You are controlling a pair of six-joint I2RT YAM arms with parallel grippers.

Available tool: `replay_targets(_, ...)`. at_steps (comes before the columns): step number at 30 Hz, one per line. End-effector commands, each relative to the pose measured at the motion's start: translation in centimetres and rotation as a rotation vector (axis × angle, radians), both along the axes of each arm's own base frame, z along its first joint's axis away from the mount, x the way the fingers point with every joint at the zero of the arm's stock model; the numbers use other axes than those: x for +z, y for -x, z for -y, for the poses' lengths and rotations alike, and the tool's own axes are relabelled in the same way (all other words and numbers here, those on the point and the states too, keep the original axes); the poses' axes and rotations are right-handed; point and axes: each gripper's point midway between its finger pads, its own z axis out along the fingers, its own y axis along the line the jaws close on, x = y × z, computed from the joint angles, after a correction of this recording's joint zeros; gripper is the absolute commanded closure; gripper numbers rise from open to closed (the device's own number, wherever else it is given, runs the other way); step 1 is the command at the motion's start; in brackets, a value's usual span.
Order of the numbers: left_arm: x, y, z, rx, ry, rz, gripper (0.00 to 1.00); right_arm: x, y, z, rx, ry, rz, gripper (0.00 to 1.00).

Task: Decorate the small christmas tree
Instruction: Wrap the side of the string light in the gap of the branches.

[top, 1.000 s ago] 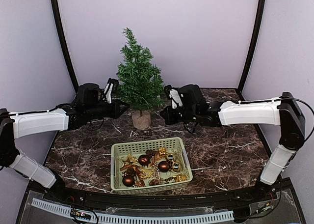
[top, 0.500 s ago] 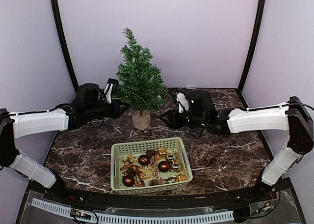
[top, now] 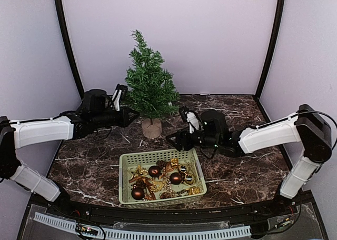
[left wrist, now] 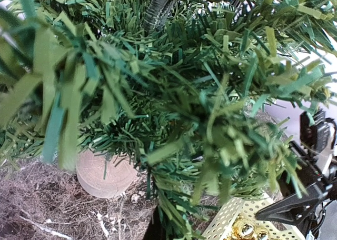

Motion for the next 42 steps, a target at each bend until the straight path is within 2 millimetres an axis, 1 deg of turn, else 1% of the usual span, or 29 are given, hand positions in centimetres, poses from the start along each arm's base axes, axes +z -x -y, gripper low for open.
replay_targets(1,3.6,0.4,0.5,-0.025,0.064,0.063,1.00,2.5,-1.5,-2.4,-0.009,-0.164,0.062,0.28)
replay_targets(3,3.7,0.3,0.5,-0.026,0.068,0.064,1.00,2.4,-1.5,-3.5,0.013,-0.199,0.067,0.29)
replay_targets(7,3.7,0.3,0.6,-0.032,0.070,0.061,1.00,0.7,-1.4,-5.4,0.056,-0.157,0.071,0.29)
replay_targets(10,3.7,0.3,0.6,-0.032,0.065,0.062,1.00,-0.6,-1.3,-5.7,0.057,-0.131,0.052,0.30)
replay_targets(12,4.0,0.2,0.2,-0.023,0.061,0.072,1.00,-1.4,-1.8,-4.9,0.014,-0.087,0.044,0.30)
replay_targets(14,4.0,0.0,-0.6,-0.007,0.061,0.074,1.00,-1.8,-2.2,-3.5,-0.039,-0.029,0.039,0.30)
replay_targets(16,4.1,-0.2,-1.4,0.004,0.067,0.075,1.00,-1.7,-2.9,-1.7,-0.114,0.015,0.049,0.29)
replay_targets(17,4.2,-0.1,-1.4,-0.006,0.076,0.071,1.00,-1.2,-3.0,-0.7,-0.141,0.025,0.051,0.29)
replay_targets(18,4.2,-0.3,-1.8,-0.003,0.081,0.068,1.00,-1.2,-2.9,0.2,-0.166,0.042,0.044,0.29)
replay_targets(20,4.4,-0.2,-1.8,-0.029,0.097,0.065,1.00,-1.4,-2.7,2.1,-0.209,0.080,0.011,0.28)
replay_targets(23,4.7,-0.1,-1.3,-0.069,0.109,0.064,1.00,-2.6,-1.6,4.8,-0.258,0.135,-0.062,0.29)
replay_targets(27,4.4,-0.4,-1.1,-0.084,0.103,0.055,1.00,-4.2,0.2,8.3,-0.329,0.201,-0.165,0.32)
replay_targets(31,4.3,-0.7,-1.2,-0.077,0.108,0.053,1.00,-4.9,1.3,12.4,-0.430,0.251,-0.220,0.32)
replay_targets(32,4.4,-0.7,-1.2,-0.075,0.112,0.055,1.00,-5.0,1.3,13.6,-0.463,0.272,-0.223,0.32)
replay_targets(35,4.3,-0.8,-1.3,-0.071,0.116,0.052,1.00,-4.5,1.1,16.9,-0.571,0.333,-0.226,0.29)
replay_targets(37,4.2,-0.8,-1.2,-0.073,0.117,0.049,1.00,-3.5,1.1,19.1,-0.643,0.354,-0.224,0.24)
replay_targets(38,4.2,-0.8,-1.2,-0.073,0.119,0.047,1.00,-2.6,1.2,20.0,-0.674,0.348,-0.213,0.21)
replay_targets(39,4.1,-0.8,-1.2,-0.072,0.119,0.045,1.00,-2.2,1.4,20.7,-0.698,0.344,-0.213,0.17)
replay_targets(40,4.0,-0.8,-1.2,-0.070,0.119,0.043,1.00,-2.1,1.5,21.4,-0.720,0.340,-0.221,0.15)
replay_targets(42,3.9,-0.8,-1.3,-0.067,0.117,0.040,1.00,-2.7,1.6,22.6,-0.757,0.338,-0.259,0.13)
